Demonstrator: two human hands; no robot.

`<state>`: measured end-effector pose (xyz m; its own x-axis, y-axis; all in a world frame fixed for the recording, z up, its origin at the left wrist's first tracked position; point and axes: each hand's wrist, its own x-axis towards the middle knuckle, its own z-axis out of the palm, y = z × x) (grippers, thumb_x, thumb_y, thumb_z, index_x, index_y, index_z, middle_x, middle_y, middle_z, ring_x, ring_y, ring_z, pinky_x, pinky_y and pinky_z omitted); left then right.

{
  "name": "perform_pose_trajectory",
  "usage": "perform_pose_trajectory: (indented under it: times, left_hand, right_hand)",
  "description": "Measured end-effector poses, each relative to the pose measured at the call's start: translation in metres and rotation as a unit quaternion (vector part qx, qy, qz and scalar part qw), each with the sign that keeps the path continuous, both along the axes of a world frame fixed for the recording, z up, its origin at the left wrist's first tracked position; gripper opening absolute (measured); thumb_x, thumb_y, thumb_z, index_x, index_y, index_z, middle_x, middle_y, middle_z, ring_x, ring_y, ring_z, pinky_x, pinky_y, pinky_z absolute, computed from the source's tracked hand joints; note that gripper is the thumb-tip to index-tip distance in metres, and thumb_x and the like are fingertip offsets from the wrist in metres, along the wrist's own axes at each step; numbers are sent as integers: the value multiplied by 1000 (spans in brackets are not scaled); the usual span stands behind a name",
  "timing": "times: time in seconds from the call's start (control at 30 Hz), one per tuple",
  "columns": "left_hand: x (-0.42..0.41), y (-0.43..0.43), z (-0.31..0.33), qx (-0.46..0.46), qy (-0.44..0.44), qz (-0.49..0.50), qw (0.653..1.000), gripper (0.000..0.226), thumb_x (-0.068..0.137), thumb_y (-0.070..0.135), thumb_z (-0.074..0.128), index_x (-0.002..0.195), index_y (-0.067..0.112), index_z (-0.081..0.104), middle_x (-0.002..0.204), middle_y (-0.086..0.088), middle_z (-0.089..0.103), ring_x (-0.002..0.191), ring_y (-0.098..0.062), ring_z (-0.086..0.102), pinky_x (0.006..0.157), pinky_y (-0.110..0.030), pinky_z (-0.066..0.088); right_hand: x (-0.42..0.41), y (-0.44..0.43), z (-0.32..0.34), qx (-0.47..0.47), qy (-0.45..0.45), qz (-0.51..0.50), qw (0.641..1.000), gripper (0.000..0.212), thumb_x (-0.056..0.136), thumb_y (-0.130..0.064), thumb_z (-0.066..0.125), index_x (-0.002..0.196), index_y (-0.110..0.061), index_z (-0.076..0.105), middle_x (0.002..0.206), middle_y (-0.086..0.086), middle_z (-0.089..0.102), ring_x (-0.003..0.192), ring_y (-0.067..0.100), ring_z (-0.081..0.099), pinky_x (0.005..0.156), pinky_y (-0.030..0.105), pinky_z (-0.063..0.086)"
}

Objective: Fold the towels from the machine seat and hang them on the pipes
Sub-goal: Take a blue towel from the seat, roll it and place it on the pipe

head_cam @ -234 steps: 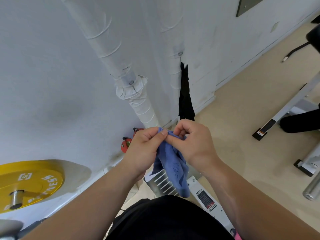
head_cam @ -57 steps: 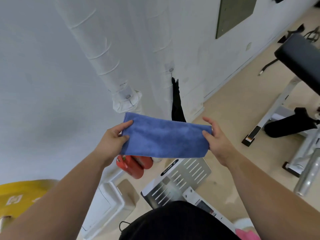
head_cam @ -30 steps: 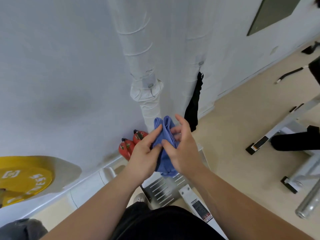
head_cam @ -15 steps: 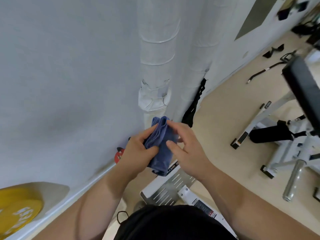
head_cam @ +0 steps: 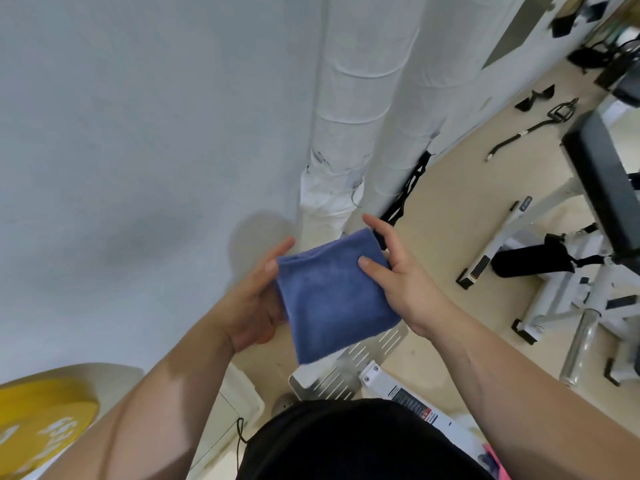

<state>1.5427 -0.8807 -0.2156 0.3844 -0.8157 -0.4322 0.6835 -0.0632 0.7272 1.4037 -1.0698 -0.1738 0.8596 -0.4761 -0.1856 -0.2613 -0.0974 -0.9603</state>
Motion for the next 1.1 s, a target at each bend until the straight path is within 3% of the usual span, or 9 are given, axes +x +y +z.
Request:
perform_pose_trajectory:
  times: [0.1,0.27,0.43,0.53,0.67,0.77,0.87,0.97,1.1]
  left_hand:
    - [-11,1,-4,49,-39,48,997,90,82,15,80,153,40,30,116,0,75,87,-24,75,55,-33,57]
    - [-25,-12,-9,93,-108,165,976,84,99,6,62,154,54,21,111,-16,75,105,-29,74,87,-44,59]
    - [-32,-17,1,105,-231,204,945,36,103,4,50,111,33,70,104,-3,77,103,-29,71,83,-36,59]
    - [-35,-18,5,123,-264,167,942,35,102,8,54,94,32,78,103,18,74,108,-19,68,83,-33,56]
    - [-32,-17,1,94,-271,34,957,68,80,13,82,129,53,59,130,14,60,108,-17,66,72,-29,55]
    - [-35,-28,-1,143,-354,-26,924,93,66,24,82,144,54,42,137,10,50,97,-19,59,72,-32,51]
    - [-43,-50,5,220,-471,-5,854,84,70,19,82,146,34,49,131,4,60,104,-21,63,88,-39,55]
    - [-52,-70,14,247,-563,39,788,44,80,21,81,122,22,70,105,0,75,95,-17,70,89,-35,56]
    - [-56,-95,9,282,-561,-2,778,24,76,39,75,98,27,74,87,5,68,75,-1,66,66,-22,56]
  right_hand:
    - [3,2,-5,27,24,-46,998,53,104,-14,54,139,-52,42,117,-5,73,107,12,70,94,31,57]
    - [2,3,-10,29,60,-45,997,38,106,-13,47,120,-47,56,106,-6,74,96,12,70,82,27,57]
    - [1,3,-14,10,51,-71,996,42,101,0,47,82,-22,77,94,-11,74,91,6,66,79,21,51]
    - [4,-5,-17,47,58,-75,994,34,100,-3,51,100,-24,77,112,-6,73,108,13,68,90,24,54]
    - [-5,-26,-15,-14,116,85,990,67,76,-26,84,135,-45,57,137,-6,56,125,8,56,102,29,50]
    - [-6,-44,-9,-116,172,148,967,99,63,-31,94,147,-47,42,141,-8,50,128,7,50,104,27,46]
    - [-5,-65,-8,-199,184,200,942,106,67,-29,92,155,-36,33,141,-10,49,127,7,48,104,23,42]
    - [-5,-88,-7,-276,154,219,923,82,67,-30,91,140,-33,54,120,-14,64,103,4,59,86,16,46]
    - [-11,-123,-13,-317,129,226,912,43,62,-36,90,101,-32,72,99,-12,55,87,4,56,75,26,49]
